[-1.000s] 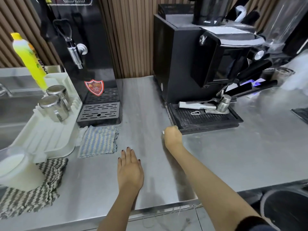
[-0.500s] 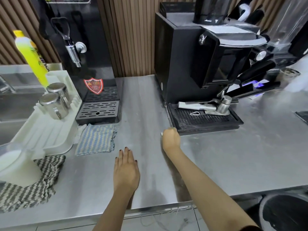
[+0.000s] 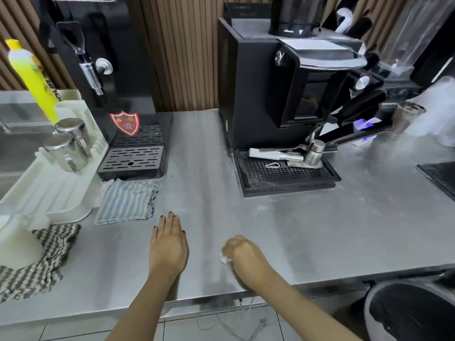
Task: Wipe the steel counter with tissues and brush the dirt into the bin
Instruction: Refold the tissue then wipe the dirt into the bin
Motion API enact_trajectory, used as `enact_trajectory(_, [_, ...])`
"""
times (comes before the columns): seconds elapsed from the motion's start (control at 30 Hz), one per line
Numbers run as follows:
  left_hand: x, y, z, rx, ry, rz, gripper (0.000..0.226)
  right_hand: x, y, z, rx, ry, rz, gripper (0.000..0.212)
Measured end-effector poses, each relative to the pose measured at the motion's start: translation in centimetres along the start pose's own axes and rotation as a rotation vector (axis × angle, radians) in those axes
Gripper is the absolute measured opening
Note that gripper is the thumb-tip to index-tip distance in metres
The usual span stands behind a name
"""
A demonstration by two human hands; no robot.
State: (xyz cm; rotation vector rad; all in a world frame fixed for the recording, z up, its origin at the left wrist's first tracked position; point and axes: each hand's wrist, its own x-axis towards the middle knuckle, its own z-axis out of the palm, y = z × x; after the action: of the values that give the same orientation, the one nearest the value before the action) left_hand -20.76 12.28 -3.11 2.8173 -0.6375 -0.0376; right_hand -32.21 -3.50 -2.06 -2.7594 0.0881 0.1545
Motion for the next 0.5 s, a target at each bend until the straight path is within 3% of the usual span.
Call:
enact_trajectory(0.03, [0.0,0.0,0.0,-0.002,-0.001,-0.002,0.05,-1.2,0.2,0.6,-0.005,0.021,-0.006,0.016])
enact_trajectory(0.1, [-0.1,0.0,0.0,0.002,0.001,-0.005,0.05,-2.3,-0.3,1.1,0.032,-0.031,0.048,0.047])
enact_trajectory(0.13, [-0.1,-0.1,0.1,0.006,0.001,-0.006,0.05,-2.5,-0.4,1.0,0.044,0.043,0.103,0.049])
enact_trajectory(0.23, [0.1,-0.1,0.1,0.015,-0.006,-0.005,0.049,-1.7,0.5,-1.7,0.08,0.13,0.227,0.018])
enact_trajectory(0.3, [0.1,-0.3,0.1,0.007,-0.006,-0.003,0.049,-0.5,0.6,-3.1,0.066,0.261,0.343,0.016])
enact_trajectory(0.37, [0.1,-0.3,0.2,0.007,-0.007,-0.004,0.049,-0.7,-0.1,-2.7,0.05,0.246,0.333,0.039])
enact_trajectory(0.5, [0.0,-0.1,0.1,0.023,-0.013,-0.013,0.048,-4.9,-1.8,0.6,-0.138,0.192,0.153,0.045])
